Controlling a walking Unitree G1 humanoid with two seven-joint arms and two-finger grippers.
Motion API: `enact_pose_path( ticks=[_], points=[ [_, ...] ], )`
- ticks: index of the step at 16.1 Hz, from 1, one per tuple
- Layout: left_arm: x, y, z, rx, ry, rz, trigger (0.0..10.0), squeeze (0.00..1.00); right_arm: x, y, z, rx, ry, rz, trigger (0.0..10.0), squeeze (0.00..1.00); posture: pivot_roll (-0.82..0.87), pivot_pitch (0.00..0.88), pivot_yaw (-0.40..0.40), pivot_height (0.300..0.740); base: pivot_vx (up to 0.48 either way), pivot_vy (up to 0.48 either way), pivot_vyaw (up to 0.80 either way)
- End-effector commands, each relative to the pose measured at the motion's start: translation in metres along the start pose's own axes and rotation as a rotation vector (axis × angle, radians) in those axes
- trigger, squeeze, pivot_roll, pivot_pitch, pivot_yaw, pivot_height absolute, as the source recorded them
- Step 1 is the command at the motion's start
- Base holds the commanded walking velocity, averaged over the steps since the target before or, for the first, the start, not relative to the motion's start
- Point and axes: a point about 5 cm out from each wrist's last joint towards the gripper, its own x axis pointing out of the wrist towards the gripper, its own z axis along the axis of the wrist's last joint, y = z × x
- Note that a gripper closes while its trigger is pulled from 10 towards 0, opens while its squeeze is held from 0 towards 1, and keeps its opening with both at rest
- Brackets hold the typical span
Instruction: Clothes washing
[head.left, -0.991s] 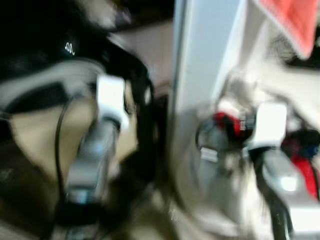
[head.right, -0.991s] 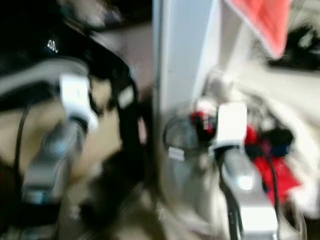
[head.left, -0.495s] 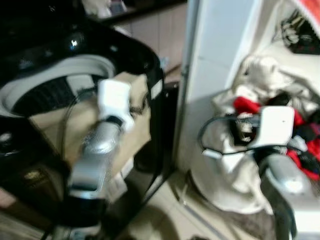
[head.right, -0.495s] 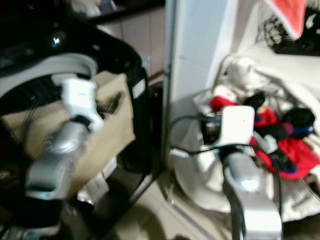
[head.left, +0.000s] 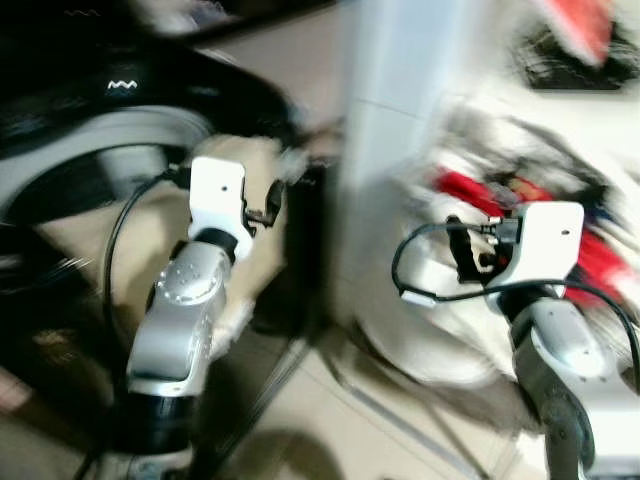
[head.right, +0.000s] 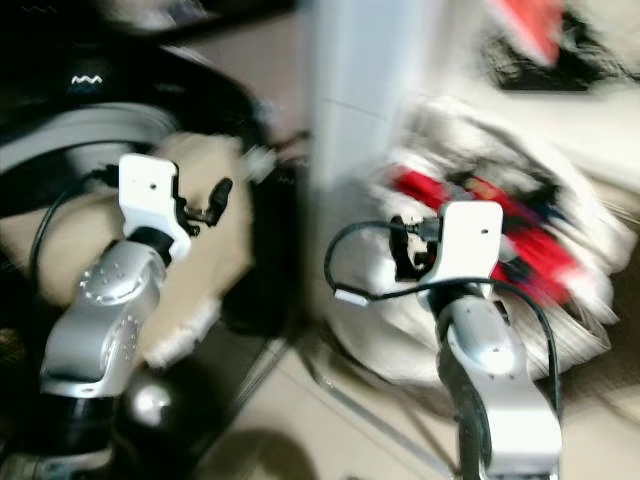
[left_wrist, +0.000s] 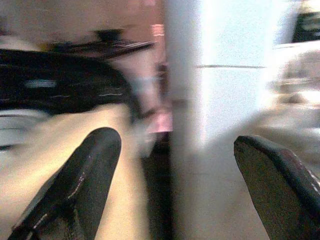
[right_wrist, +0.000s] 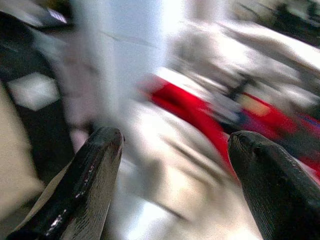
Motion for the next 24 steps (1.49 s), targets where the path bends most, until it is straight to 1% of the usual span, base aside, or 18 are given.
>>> enact_pose_path(
  ticks=[1,2,4,6,8,9,11,12,14,15,18,21,23,24],
  points=[
    [0.000,-0.001,0.004,0.011,-0.011,-0.009,10.0,0.00,-0.001,-0.003,0.003,-0.005,-0.013,-0.016,10.0,0.00,-0.22,0.000,-0.001,0.740,0.000,0.000,0.00],
    [0.001,0.000,0.003,-0.015,0.001,-0.004,10.0,0.00,-0.001,-0.002,0.004,-0.020,-0.018,-0.011,10.0,0.00,-0.22,0.000,-0.001,0.740,0.000,0.000,0.00],
    [0.001,0.002,0.003,-0.014,0.000,-0.005,10.0,0.00,-0.001,-0.001,0.004,-0.028,-0.015,-0.004,10.0,0.00,-0.22,0.000,-0.001,0.740,0.000,0.442,0.00],
    [0.002,0.003,0.002,-0.038,0.008,0.003,10.0,0.00,-0.001,0.001,0.003,-0.033,-0.011,0.005,10.0,0.00,-0.22,0.000,0.003,0.740,0.000,0.165,0.00],
    [0.002,0.002,0.005,-0.037,-0.009,0.002,10.0,0.00,0.000,0.002,0.003,-0.033,-0.009,0.011,10.0,0.00,-0.22,0.000,0.003,0.740,0.000,0.000,0.00],
    [0.002,0.002,0.005,-0.024,-0.012,0.006,10.0,0.00,0.000,0.004,0.003,-0.033,-0.008,0.022,10.0,0.00,-0.22,0.000,0.003,0.740,0.000,0.000,0.00],
    [0.003,0.004,0.004,-0.032,-0.011,0.021,10.0,0.00,0.001,0.006,0.002,-0.046,-0.012,0.041,10.0,0.00,-0.22,0.000,0.003,0.740,0.000,0.000,0.00],
    [0.002,0.004,0.002,-0.036,-0.005,0.024,10.0,0.00,0.001,0.007,0.002,-0.056,-0.017,0.045,10.0,0.00,-0.22,0.000,0.002,0.740,0.281,0.000,0.00],
    [-0.001,0.006,-0.003,-0.050,0.011,0.034,10.0,0.00,0.002,0.007,0.004,-0.121,-0.041,0.050,10.0,0.00,-0.21,0.000,-0.001,0.740,0.309,0.000,0.00],
    [-0.002,0.007,-0.004,-0.050,0.013,0.038,10.0,0.00,0.003,0.006,0.005,-0.140,-0.047,0.047,10.0,0.00,-0.21,0.000,-0.004,0.740,0.326,0.000,0.00],
    [-0.003,0.008,-0.005,-0.049,0.018,0.048,10.0,0.00,0.005,0.005,0.006,-0.164,-0.055,0.044,10.0,0.00,-0.21,0.000,-0.004,0.740,0.344,0.000,0.72],
    [-0.004,0.011,-0.005,-0.037,0.011,0.064,10.0,0.00,0.007,0.008,0.006,-0.172,-0.068,0.078,10.0,0.00,-0.21,0.000,-0.009,0.740,0.346,0.000,0.64],
    [-0.005,0.014,-0.005,-0.030,0.011,0.077,10.0,0.00,0.007,0.009,0.006,-0.143,-0.074,0.091,10.0,0.00,-0.21,0.000,-0.009,0.740,0.349,0.000,0.00],
    [-0.005,0.016,-0.005,-0.021,0.012,0.095,10.0,0.00,0.006,0.013,0.007,-0.129,-0.082,0.122,10.0,0.00,-0.20,0.000,-0.009,0.740,0.345,0.000,0.00]
  ],
)
